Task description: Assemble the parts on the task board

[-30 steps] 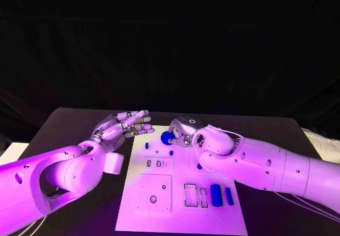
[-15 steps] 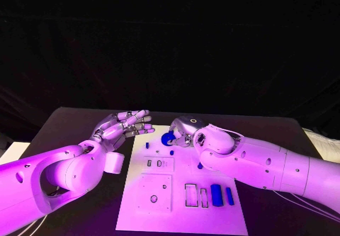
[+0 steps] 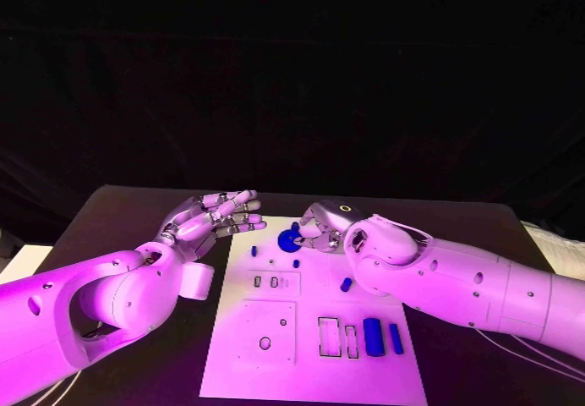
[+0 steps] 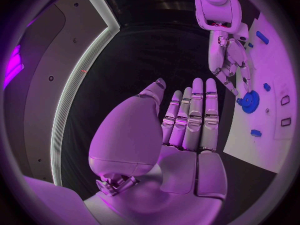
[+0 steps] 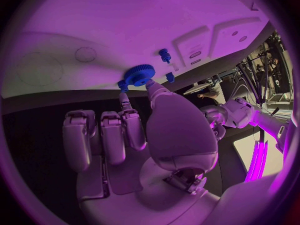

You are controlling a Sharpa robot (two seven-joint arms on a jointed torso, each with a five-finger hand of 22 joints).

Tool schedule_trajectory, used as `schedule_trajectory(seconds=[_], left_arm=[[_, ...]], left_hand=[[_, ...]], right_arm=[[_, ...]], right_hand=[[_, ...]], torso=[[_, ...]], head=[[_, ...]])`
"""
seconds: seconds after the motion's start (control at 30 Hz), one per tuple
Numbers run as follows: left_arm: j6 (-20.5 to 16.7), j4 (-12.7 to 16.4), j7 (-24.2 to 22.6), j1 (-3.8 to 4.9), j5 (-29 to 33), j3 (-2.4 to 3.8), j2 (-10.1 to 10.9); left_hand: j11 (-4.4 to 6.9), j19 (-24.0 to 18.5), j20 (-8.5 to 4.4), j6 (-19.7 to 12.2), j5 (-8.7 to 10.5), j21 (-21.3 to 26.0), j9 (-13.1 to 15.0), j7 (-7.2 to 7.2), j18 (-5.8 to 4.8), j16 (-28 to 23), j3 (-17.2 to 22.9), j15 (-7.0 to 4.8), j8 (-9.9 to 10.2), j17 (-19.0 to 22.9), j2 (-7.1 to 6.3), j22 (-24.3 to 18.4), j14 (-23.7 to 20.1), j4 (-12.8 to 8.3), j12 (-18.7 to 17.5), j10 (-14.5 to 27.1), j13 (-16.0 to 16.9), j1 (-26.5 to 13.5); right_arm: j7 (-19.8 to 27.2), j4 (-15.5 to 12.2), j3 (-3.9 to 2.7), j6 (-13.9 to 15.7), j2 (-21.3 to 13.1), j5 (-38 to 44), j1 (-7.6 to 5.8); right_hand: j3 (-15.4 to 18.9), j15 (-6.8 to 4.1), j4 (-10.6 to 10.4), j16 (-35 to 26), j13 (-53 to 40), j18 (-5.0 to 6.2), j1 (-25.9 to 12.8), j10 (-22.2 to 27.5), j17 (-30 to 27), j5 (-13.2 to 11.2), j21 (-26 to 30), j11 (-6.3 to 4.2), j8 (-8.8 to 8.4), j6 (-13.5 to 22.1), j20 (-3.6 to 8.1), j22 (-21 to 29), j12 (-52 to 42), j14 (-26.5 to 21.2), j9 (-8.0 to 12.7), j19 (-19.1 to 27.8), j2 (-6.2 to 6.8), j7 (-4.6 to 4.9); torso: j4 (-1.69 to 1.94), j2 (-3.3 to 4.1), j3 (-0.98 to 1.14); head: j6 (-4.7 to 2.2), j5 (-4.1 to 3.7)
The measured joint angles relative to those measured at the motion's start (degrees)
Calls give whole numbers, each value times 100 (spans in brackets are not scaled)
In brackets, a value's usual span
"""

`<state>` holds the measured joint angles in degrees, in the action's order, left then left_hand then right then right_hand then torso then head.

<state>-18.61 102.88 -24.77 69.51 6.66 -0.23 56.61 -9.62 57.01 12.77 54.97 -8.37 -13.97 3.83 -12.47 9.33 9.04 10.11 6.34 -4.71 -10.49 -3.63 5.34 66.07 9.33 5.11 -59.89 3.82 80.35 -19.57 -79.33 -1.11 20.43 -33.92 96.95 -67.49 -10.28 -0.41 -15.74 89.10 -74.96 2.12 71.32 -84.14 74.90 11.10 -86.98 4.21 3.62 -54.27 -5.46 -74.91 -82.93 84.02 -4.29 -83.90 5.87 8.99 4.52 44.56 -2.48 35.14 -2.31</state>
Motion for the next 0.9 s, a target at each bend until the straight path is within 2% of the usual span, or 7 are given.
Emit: schedule_trajectory(seconds=[0.07,0.2,0.27,0.4,0.6,0.73,0.9], left_arm=[[0,-2,2,0,0,0,9],[0,-8,3,0,3,0,53],[1,-33,3,-1,7,0,55],[5,-98,3,-5,15,-7,25],[24,-194,3,-12,28,-33,-39],[40,-251,3,-18,33,-50,-51],[56,-294,3,-26,39,-56,-66]], left_hand=[[0,0,0,0,0,0,0,0,0,0,0,0,0,0,0,0,0,0,0,0,0,0],[0,0,0,0,0,23,0,0,0,0,0,0,0,1,0,0,0,0,0,0,0,0],[0,0,0,0,0,22,0,0,0,0,0,0,0,0,0,0,0,0,0,0,0,0],[0,0,0,0,0,22,0,0,0,0,-16,0,0,1,0,1,0,-16,0,0,0,0],[0,0,0,0,0,22,0,0,-1,0,-16,0,-1,1,0,1,0,-16,0,0,0,0],[0,0,0,0,0,22,0,0,0,0,-1,0,-1,-5,0,1,0,-31,0,0,0,0],[0,0,0,0,0,22,0,0,0,0,-1,0,-1,-4,0,1,0,-31,0,0,0,0]], right_arm=[[138,-118,-3,168,-251,-210,-5],[611,-278,-17,395,-826,-916,-66],[971,-303,-23,460,-1089,-1422,-92],[1661,-304,-23,503,-1407,-2351,-84],[2365,-206,-19,492,-1789,-3293,10],[2609,-47,-19,464,-1894,-3588,86],[2759,163,-19,410,-1895,-3724,231]], right_hand=[[-42,0,43,0,0,0,74,0,0,0,0,0,0,0,0,0,37,0,0,0,-35,0],[-86,0,278,-61,0,0,392,0,0,0,55,0,0,-22,0,0,238,0,0,0,22,-11],[-157,0,508,-112,1,0,661,1,3,45,111,-2,0,-88,0,0,378,0,1,0,36,-6],[-189,0,737,-125,0,1,850,41,4,56,157,-42,0,-131,0,0,534,0,-5,0,125,-10],[-127,0,826,-125,0,0,894,61,4,83,157,-61,0,-132,0,1,577,0,-4,0,170,-10],[-127,0,826,-125,0,0,894,61,4,101,157,-61,0,-132,0,1,577,0,1,0,170,-10],[-112,0,841,-125,0,0,894,61,3,101,157,-61,0,-132,0,1,577,0,1,0,170,-10]], torso=[[-5,-2,4],[-43,-10,5],[-77,-19,6],[-157,-43,21],[-244,-74,63],[-271,-83,91],[-281,-86,109]], head=[[-2,12],[-23,18],[-47,18],[-75,13],[-78,-6],[-74,3],[-51,-15]])
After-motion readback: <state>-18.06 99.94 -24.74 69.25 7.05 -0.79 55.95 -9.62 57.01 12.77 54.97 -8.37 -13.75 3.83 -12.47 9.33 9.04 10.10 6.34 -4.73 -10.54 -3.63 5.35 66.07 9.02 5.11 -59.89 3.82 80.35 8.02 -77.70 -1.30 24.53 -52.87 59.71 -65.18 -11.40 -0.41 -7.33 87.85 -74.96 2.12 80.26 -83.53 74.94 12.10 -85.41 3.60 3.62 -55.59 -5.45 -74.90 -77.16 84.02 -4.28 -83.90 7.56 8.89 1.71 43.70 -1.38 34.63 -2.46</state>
